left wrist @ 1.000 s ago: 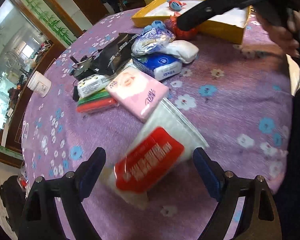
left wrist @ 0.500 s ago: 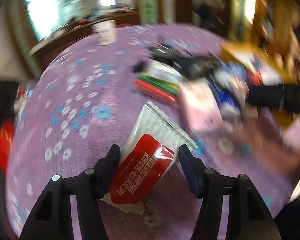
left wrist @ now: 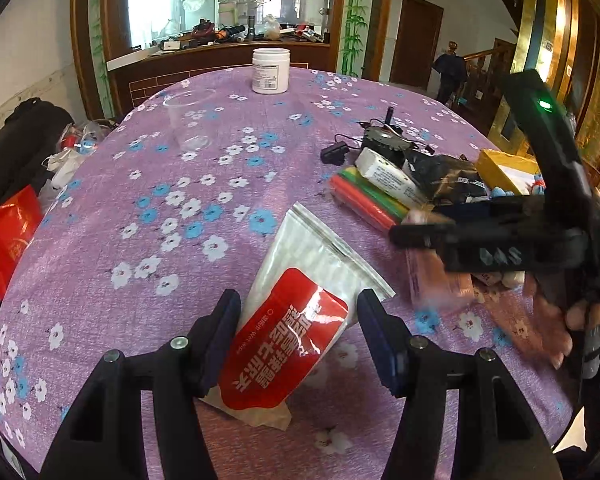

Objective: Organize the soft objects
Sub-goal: 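Grasp the pink tissue pack with right gripper while left holds the red-labelled pack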

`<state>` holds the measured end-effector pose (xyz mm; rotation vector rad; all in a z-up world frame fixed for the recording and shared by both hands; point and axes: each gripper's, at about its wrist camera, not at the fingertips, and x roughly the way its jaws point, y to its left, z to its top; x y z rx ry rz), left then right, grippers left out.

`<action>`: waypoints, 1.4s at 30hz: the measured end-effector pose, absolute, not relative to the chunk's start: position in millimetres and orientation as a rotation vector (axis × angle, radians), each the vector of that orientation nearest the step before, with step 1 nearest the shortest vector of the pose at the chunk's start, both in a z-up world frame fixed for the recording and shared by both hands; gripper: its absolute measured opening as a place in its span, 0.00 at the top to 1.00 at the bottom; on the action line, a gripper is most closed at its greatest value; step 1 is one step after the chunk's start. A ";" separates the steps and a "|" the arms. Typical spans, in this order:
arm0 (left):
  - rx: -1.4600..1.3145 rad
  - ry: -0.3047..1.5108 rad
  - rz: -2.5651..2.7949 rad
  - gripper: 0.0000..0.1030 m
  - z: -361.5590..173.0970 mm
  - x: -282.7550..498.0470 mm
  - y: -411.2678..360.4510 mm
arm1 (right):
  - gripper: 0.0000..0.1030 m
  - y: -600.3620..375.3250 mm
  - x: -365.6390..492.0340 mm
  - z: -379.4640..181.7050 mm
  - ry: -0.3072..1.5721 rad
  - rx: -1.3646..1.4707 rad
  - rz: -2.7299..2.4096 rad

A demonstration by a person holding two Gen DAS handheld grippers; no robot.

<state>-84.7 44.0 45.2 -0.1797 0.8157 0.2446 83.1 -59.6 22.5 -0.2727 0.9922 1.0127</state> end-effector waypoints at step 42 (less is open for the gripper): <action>-0.144 0.725 0.210 0.42 75.5 -75.1 7.0 | 0.47 -134.1 35.9 53.1 0.866 -0.149 0.930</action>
